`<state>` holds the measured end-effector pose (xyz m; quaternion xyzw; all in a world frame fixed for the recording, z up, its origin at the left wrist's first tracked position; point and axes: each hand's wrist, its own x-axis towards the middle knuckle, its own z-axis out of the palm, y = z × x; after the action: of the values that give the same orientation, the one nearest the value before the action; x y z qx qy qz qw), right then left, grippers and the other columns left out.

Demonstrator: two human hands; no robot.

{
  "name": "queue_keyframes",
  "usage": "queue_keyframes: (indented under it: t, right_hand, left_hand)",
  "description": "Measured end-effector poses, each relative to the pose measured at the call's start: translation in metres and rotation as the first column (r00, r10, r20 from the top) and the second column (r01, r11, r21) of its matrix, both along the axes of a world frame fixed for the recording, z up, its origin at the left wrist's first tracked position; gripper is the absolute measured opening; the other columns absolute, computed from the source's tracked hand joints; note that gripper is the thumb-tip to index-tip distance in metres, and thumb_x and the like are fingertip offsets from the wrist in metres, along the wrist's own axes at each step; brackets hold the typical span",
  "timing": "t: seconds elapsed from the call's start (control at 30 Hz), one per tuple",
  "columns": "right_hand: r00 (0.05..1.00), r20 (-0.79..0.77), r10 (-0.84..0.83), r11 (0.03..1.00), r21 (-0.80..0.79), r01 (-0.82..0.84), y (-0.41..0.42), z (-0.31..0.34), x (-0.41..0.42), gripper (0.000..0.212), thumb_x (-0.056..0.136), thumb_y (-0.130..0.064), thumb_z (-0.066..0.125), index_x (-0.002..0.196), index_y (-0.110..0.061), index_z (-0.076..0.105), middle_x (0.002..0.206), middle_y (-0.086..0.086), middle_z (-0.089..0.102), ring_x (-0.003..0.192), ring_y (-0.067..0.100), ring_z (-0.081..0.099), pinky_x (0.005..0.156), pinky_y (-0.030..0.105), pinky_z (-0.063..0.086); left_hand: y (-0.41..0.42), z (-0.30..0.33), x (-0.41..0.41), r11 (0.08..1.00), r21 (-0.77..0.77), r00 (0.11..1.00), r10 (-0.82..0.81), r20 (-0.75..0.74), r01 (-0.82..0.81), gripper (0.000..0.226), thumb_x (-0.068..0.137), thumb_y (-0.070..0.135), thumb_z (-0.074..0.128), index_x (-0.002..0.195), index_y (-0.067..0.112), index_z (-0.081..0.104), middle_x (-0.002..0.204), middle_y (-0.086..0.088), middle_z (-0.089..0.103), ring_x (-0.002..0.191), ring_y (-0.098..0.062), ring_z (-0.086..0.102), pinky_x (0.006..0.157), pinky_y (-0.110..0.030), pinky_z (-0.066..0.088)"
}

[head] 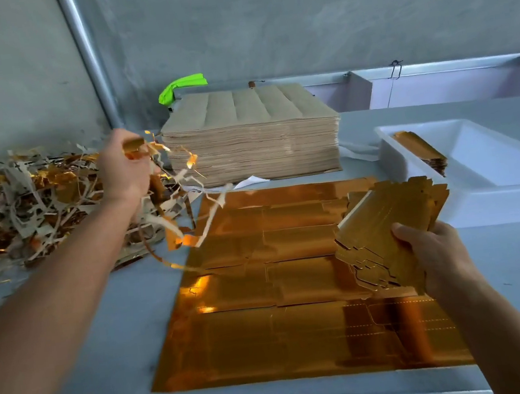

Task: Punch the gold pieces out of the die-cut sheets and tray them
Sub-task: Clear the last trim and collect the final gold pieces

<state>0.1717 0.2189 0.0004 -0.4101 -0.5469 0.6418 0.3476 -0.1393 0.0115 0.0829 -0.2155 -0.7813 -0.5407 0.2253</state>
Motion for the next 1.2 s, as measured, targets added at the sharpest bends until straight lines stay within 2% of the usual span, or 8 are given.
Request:
queue_keyframes:
  t: [0.17, 0.27, 0.4, 0.6, 0.87, 0.97, 1.1, 1.2]
  right_hand:
    - [0.999, -0.002, 0.038, 0.999, -0.021, -0.038, -0.01, -0.004, -0.011, 0.024, 0.095, -0.028, 0.054, 0.117, -0.028, 0.044, 0.092, -0.009, 0.059, 0.077, 0.019, 0.058, 0.059, 0.038, 0.05]
    - [0.998, 0.012, 0.066, 0.998, -0.013, -0.066, -0.016, -0.004, -0.016, 0.036, 0.095, -0.027, 0.053, 0.129, -0.022, 0.046, 0.099, -0.003, 0.058, 0.087, 0.028, 0.058, 0.071, 0.048, 0.05]
    - [0.994, 0.033, 0.101, 0.995, -0.022, -0.101, -0.02, -0.001, -0.024, 0.042, 0.096, -0.026, 0.052, 0.136, -0.017, 0.043, 0.108, 0.004, 0.055, 0.098, 0.036, 0.054, 0.081, 0.059, 0.045]
    - [0.987, 0.054, 0.154, 0.986, -0.067, -0.15, -0.027, 0.002, -0.047, 0.034, 0.095, -0.025, 0.054, 0.128, -0.017, 0.049, 0.104, 0.01, 0.062, 0.092, 0.039, 0.059, 0.081, 0.06, 0.049]
    - [0.929, -0.036, 0.369, 0.929, -0.02, -0.37, -0.072, 0.017, -0.134, 0.027, 0.095, -0.023, 0.054, 0.121, -0.025, 0.049, 0.095, 0.001, 0.062, 0.085, 0.027, 0.061, 0.06, 0.042, 0.051]
    - [0.906, -0.083, 0.414, 0.91, 0.02, -0.414, -0.087, 0.025, -0.162, 0.037, 0.095, -0.025, 0.054, 0.131, -0.025, 0.046, 0.106, 0.003, 0.061, 0.093, 0.03, 0.059, 0.072, 0.049, 0.052]
    - [0.877, -0.158, 0.454, 0.891, 0.07, -0.449, -0.095, 0.033, -0.174, 0.046, 0.094, -0.029, 0.053, 0.138, -0.025, 0.04, 0.108, -0.004, 0.059, 0.104, 0.03, 0.055, 0.09, 0.061, 0.046]
    - [0.857, -0.2, 0.474, 0.88, 0.086, -0.467, -0.1, 0.034, -0.164, 0.044, 0.095, -0.027, 0.051, 0.137, -0.029, 0.04, 0.102, -0.012, 0.057, 0.108, 0.029, 0.055, 0.093, 0.06, 0.044]
  left_hand:
    - [0.013, -0.029, 0.026, 0.955, -0.237, 0.983, -0.184, -0.002, 0.178, 0.025, 0.079, -0.013, 0.062, 0.094, 0.007, 0.064, 0.106, -0.011, 0.058, 0.089, -0.019, 0.061, 0.075, -0.023, 0.055]
    - [0.017, -0.069, 0.042, 0.728, -0.626, 0.955, -0.277, 0.105, 0.28, 0.027, 0.079, -0.002, 0.069, 0.104, 0.01, 0.064, 0.119, -0.005, 0.052, 0.109, -0.018, 0.053, 0.092, -0.029, 0.049]
    - [0.015, -0.089, 0.038, 0.492, -0.817, 0.926, -0.354, 0.129, 0.301, 0.022, 0.086, 0.0, 0.062, 0.099, 0.017, 0.065, 0.106, 0.004, 0.05, 0.103, -0.014, 0.053, 0.081, -0.024, 0.043]
    - [-0.011, -0.018, -0.037, 0.939, -0.333, 0.996, 0.093, 0.001, -0.087, 0.014, 0.083, 0.001, 0.066, 0.096, 0.006, 0.068, 0.092, 0.001, 0.058, 0.085, -0.013, 0.053, 0.074, -0.021, 0.041]
    - [-0.047, 0.066, -0.104, 0.899, 0.219, 0.922, 0.386, 0.013, -0.379, 0.014, 0.086, 0.001, 0.059, 0.099, 0.002, 0.065, 0.111, -0.015, 0.06, 0.099, -0.021, 0.06, 0.086, -0.023, 0.05]
    - [-0.06, 0.097, -0.108, 0.837, 0.369, 0.893, 0.447, -0.04, -0.403, 0.019, 0.085, 0.001, 0.058, 0.103, -0.002, 0.061, 0.115, -0.019, 0.057, 0.104, -0.027, 0.055, 0.089, -0.026, 0.044]
    - [-0.081, 0.117, -0.11, 0.798, 0.359, 0.789, 0.576, -0.214, -0.485, 0.025, 0.081, -0.001, 0.057, 0.105, -0.004, 0.056, 0.116, -0.021, 0.052, 0.104, -0.032, 0.051, 0.091, -0.03, 0.037]
    - [-0.08, 0.077, -0.103, 0.875, -0.037, 0.819, 0.437, -0.372, -0.483, 0.042, 0.078, 0.002, 0.064, 0.118, 0.003, 0.05, 0.127, -0.019, 0.043, 0.112, -0.029, 0.046, 0.098, -0.033, 0.041]
